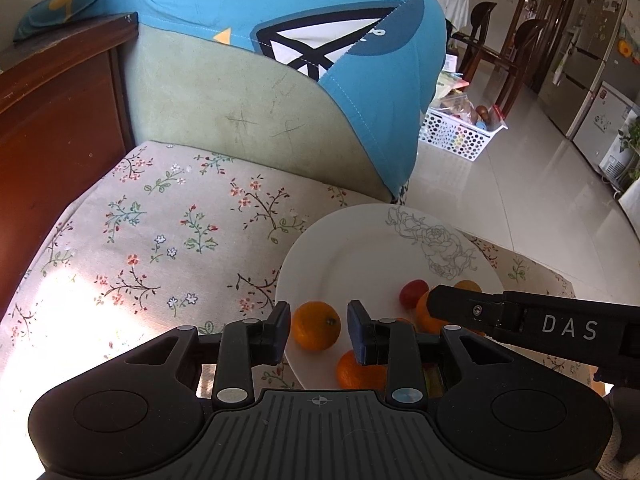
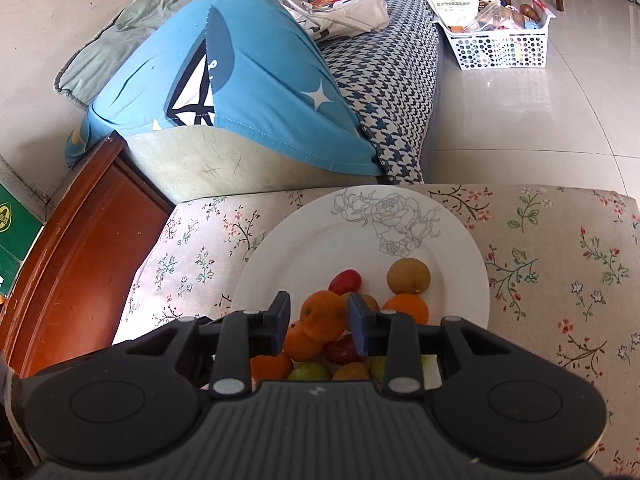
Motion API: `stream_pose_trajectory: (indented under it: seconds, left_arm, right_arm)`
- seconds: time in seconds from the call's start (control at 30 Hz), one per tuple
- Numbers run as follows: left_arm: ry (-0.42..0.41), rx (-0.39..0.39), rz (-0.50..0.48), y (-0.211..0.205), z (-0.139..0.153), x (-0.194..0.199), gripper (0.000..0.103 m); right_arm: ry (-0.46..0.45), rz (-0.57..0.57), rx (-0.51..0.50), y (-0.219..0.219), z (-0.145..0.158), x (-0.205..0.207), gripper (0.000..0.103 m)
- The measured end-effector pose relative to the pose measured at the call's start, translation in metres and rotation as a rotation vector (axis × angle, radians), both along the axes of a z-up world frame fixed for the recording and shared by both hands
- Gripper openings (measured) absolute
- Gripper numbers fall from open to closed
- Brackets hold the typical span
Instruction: Organize fruits
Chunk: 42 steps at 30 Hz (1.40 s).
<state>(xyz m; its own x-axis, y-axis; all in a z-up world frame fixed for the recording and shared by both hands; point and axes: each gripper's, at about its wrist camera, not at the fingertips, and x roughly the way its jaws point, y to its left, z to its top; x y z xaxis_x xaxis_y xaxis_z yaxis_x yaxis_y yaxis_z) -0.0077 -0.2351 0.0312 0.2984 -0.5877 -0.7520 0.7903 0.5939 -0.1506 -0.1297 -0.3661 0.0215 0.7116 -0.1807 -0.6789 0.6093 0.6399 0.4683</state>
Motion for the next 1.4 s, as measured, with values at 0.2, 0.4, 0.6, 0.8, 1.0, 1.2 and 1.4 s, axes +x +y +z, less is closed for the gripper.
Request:
stream_pose_trajectory:
  seconds: [0.2, 0.4, 0.6, 0.8, 1.0, 1.2, 1.4]
  left_arm:
    - [-0.031, 0.026, 0.010, 0.001, 0.006, -0.003, 0.054]
    - [-0.055, 0.089, 0.002, 0.000, 0.013, -0.011, 0.075]
    - [-0.050, 0.158, 0.008, 0.005, 0.016, -0.020, 0.078]
    - [-0.057, 0.229, 0.020, 0.012, 0.024, -0.029, 0.088]
    - [-0.042, 0.294, 0.030, 0.018, 0.026, -0.036, 0.088]
    - [-0.033, 0.320, 0.040, 0.016, 0.030, -0.041, 0.089]
    - [-0.025, 0.332, 0.033, 0.015, 0.030, -0.047, 0.090]
  right_arm:
    - [0.003, -0.013, 0.001, -0.002, 0.003, -0.002, 0.038]
    - [0.026, -0.006, -0.009, 0.001, 0.008, -0.004, 0.049]
    - [0.060, -0.010, -0.006, 0.005, 0.014, -0.008, 0.059]
    - [0.121, -0.020, -0.035, 0.011, 0.024, -0.013, 0.072]
    - [0.177, -0.037, -0.037, 0.011, 0.030, -0.026, 0.080]
    - [0.228, -0.023, -0.039, 0.013, 0.028, -0.034, 0.082]
    - [0.258, -0.003, -0.081, 0.017, 0.028, -0.033, 0.084]
